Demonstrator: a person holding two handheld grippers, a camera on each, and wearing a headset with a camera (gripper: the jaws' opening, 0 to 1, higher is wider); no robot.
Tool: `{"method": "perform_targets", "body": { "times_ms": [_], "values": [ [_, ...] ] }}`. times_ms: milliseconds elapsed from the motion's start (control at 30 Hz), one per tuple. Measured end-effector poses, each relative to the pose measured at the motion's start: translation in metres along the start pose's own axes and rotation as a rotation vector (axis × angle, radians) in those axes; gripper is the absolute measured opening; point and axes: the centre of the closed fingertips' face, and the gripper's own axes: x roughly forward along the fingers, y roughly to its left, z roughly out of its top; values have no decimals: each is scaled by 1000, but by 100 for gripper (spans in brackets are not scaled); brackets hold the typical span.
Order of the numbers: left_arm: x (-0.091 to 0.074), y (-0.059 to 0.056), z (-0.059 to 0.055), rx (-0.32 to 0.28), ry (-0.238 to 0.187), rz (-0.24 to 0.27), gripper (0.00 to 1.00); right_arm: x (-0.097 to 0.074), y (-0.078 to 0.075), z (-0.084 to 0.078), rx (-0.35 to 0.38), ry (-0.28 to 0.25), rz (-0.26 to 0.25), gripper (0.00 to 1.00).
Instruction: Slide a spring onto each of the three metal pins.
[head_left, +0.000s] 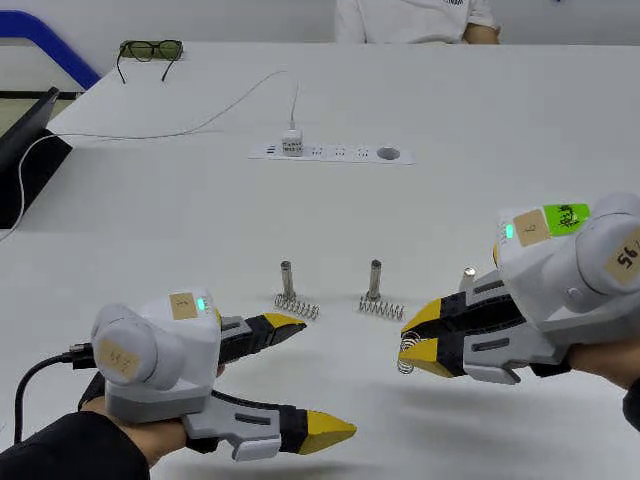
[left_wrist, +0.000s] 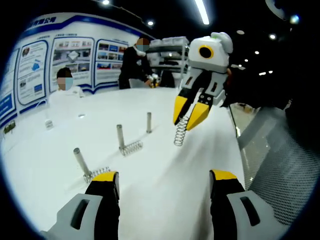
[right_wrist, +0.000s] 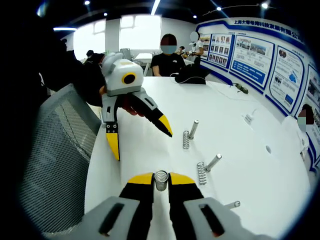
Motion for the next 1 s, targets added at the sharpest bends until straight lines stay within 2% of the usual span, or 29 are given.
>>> {"method": "perform_targets", "body": {
  "times_ms": [433,1000],
  "values": [
    [-11,11,-1,-25,-15,53,75,-11,-16,-8,24,8,-36,12],
    [-18,17,-3,-47,-23,90,75,-33,-51,-18,72,20,-121,12]
  ]
}}
